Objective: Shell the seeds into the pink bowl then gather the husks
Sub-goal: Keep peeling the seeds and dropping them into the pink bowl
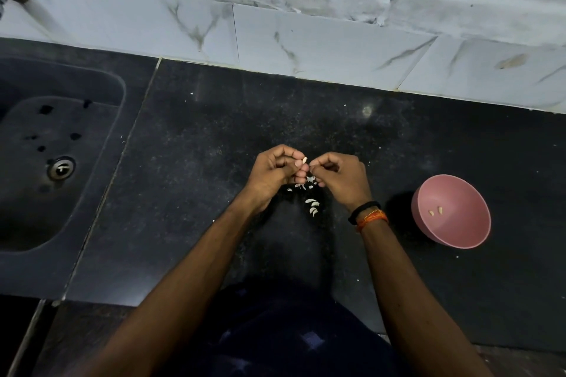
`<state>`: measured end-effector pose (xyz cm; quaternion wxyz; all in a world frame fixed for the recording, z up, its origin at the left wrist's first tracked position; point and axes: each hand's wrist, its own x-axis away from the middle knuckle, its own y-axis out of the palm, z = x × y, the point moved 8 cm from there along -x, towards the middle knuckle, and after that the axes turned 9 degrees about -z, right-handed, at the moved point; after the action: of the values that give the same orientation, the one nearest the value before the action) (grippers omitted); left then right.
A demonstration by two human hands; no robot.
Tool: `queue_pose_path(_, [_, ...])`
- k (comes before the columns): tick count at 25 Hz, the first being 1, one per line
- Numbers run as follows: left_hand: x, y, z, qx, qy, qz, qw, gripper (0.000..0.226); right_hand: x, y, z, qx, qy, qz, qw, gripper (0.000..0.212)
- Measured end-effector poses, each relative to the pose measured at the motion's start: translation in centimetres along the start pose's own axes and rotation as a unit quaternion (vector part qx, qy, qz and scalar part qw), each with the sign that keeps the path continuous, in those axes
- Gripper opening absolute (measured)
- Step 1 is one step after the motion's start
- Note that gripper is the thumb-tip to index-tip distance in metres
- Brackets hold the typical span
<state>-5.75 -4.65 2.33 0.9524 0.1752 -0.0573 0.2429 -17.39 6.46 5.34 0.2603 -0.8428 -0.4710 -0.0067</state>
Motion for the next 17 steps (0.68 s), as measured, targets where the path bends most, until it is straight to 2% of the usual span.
queue_pose_path(6, [-0.22, -0.03, -0.19, -0.032, -0.001, -0.004, 0.999, 0.013, -0.12, 0.07, -0.82, -0.017, -0.024, -0.018, 0.999, 0.006])
queue_pose_path(17, [-0.09, -0.08, -0.01, -0.055, 0.012, 0.007, 0.998, 0.009, -0.26, 0.14, -0.77, -0.014, -0.015, 0.000, 1.000, 0.009])
